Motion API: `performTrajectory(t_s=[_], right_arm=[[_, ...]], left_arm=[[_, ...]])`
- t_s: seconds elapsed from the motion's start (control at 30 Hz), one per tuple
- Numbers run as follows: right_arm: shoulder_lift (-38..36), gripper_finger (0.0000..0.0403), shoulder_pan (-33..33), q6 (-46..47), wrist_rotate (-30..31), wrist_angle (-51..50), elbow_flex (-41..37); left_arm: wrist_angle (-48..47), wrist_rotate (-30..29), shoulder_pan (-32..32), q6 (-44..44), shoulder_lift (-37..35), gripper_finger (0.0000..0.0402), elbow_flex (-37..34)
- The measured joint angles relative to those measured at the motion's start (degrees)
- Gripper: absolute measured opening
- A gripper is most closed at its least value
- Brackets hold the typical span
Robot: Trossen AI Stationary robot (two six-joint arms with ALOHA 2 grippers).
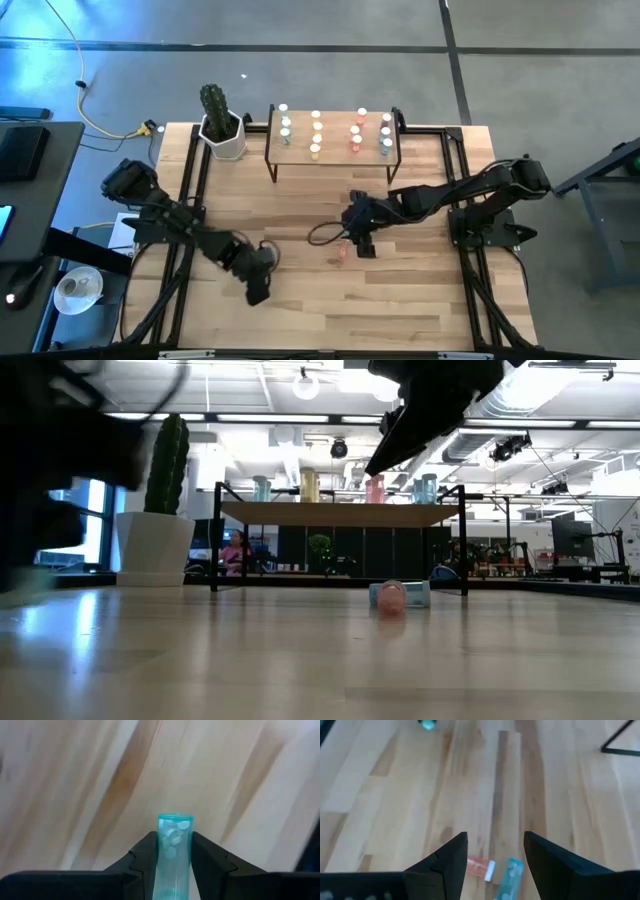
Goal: Pick and place medicine bottles onto shelf by color
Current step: Put the light blue pill bottle on the shelf aligned with the other light blue pill bottle
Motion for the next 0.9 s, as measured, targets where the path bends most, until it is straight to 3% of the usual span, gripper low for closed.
performTrajectory(t_s=[0.27, 0.47, 0.73, 0.9], right_arm=[[0.0, 0.0186, 3.91, -0.62, 0.15, 0.51, 0.0], [0.0, 0.0186, 7.79, -5.55, 0.24, 3.3, 0.0], [0.0, 0.0186, 12.55, -26.23, 2.0, 14.69, 0.0], [0.0, 0.0186, 14.08, -37.92, 7.85, 19.23, 0.0]], left_arm=[[19.3, 6.11, 11.14, 10.18, 0.0, 0.0093, 0.0], [30.92, 8.4, 17.99, 11.47, 0.0, 0.0093, 0.0], [43.99, 10.88, 23.55, 1.55, 0.0, 0.0093, 0.0], [52.4, 10.47, 25.18, -8.2, 0.0, 0.0093, 0.02]])
